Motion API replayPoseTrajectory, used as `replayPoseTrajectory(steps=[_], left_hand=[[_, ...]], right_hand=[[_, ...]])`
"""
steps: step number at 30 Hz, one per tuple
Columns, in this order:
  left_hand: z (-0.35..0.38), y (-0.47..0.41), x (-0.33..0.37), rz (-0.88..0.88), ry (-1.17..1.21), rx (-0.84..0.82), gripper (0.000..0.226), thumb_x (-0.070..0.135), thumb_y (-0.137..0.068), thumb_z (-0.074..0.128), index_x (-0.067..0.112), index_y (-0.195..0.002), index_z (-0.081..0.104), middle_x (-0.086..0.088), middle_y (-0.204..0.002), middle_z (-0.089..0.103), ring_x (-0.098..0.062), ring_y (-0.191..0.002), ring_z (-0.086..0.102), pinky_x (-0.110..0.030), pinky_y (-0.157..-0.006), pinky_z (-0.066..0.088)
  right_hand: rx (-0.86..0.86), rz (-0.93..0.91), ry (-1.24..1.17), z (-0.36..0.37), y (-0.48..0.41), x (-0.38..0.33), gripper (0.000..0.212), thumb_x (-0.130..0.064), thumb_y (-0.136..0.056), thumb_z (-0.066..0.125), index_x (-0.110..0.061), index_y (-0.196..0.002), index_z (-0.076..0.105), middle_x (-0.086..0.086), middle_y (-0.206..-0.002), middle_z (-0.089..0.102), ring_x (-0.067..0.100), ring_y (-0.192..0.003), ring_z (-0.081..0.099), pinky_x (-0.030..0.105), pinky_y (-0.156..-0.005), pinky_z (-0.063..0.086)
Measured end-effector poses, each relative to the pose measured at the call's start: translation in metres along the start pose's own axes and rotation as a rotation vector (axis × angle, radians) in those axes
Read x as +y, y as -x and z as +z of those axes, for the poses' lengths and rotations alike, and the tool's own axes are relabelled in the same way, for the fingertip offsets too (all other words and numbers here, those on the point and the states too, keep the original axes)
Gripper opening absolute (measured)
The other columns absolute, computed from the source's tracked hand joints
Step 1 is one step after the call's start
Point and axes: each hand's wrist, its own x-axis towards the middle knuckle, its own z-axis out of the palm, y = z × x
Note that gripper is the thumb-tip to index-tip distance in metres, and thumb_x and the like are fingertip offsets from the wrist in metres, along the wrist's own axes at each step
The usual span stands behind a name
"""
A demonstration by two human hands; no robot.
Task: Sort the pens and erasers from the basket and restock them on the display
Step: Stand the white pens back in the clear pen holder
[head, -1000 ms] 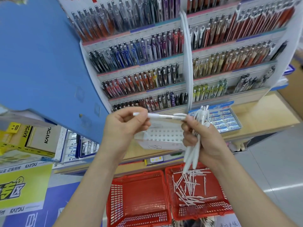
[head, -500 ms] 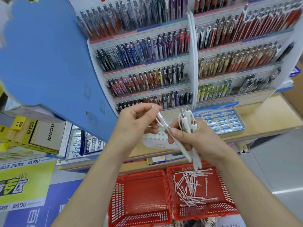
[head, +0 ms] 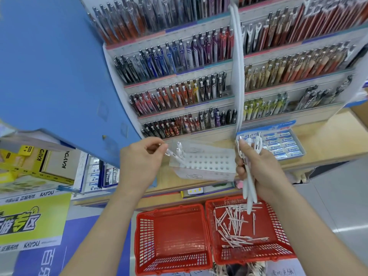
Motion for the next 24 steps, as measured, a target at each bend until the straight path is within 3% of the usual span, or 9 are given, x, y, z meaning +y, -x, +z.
replayPoseTrajectory(steps=[2,5,13,18,20,24], left_hand=[[0.01,0.001,-0.007,0.02,-0.066,-0.007,0.005,0.024,-0.082,0.071,0.027,-0.078,0.074,0.014,-0.065,0.068,-0.005,-0.065,0.065,-0.031,-0.074,0.056],[0.022,0.0,-0.014,0.053,-0.148,-0.027,0.008,0.024,-0.084,0.069,0.02,-0.084,0.076,0.007,-0.072,0.071,-0.007,-0.07,0.064,-0.029,-0.075,0.053],[0.038,-0.002,-0.024,0.089,-0.195,-0.052,0.009,0.024,-0.084,0.069,0.019,-0.083,0.075,0.005,-0.075,0.071,-0.009,-0.07,0.063,-0.029,-0.073,0.051],[0.045,-0.004,-0.029,0.156,-0.311,-0.111,0.006,0.021,-0.08,0.072,0.019,-0.084,0.077,0.009,-0.073,0.053,-0.008,-0.064,0.05,-0.021,-0.065,0.037],[0.048,-0.006,-0.028,0.13,-0.388,-0.126,0.01,0.025,-0.082,0.07,0.02,-0.087,0.076,0.008,-0.074,0.047,-0.011,-0.068,0.049,-0.022,-0.063,0.032],[0.054,-0.012,-0.023,0.088,-0.505,-0.147,0.016,0.03,-0.083,0.067,0.019,-0.09,0.076,0.003,-0.079,0.051,-0.02,-0.08,0.056,-0.029,-0.067,0.038]], right_hand=[[-0.018,0.045,-0.057,-0.001,-0.005,0.007,0.016,-0.021,-0.094,0.058,-0.009,-0.103,0.059,0.002,-0.06,0.052,0.015,-0.045,0.046,0.025,-0.046,0.039],[-0.049,0.052,-0.088,-0.002,-0.009,0.013,0.015,-0.011,-0.095,0.053,-0.006,-0.107,0.06,0.005,-0.065,0.051,0.015,-0.049,0.047,0.027,-0.047,0.039],[-0.089,0.019,-0.064,-0.001,-0.009,0.015,0.018,-0.022,-0.095,0.055,-0.008,-0.107,0.055,0.002,-0.06,0.053,0.015,-0.046,0.044,0.024,-0.043,0.037],[-0.085,0.023,-0.04,-0.001,-0.008,0.016,0.018,-0.025,-0.093,0.058,-0.008,-0.092,0.057,0.003,-0.059,0.051,0.015,-0.045,0.044,0.023,-0.041,0.037],[-0.083,0.026,-0.047,0.0,-0.008,0.018,0.018,-0.027,-0.093,0.058,-0.009,-0.087,0.058,0.003,-0.059,0.051,0.015,-0.044,0.045,0.023,-0.04,0.038],[-0.094,0.021,-0.032,0.001,-0.006,0.021,0.02,-0.028,-0.092,0.059,-0.009,-0.089,0.058,0.003,-0.058,0.051,0.014,-0.043,0.044,0.022,-0.04,0.038]])
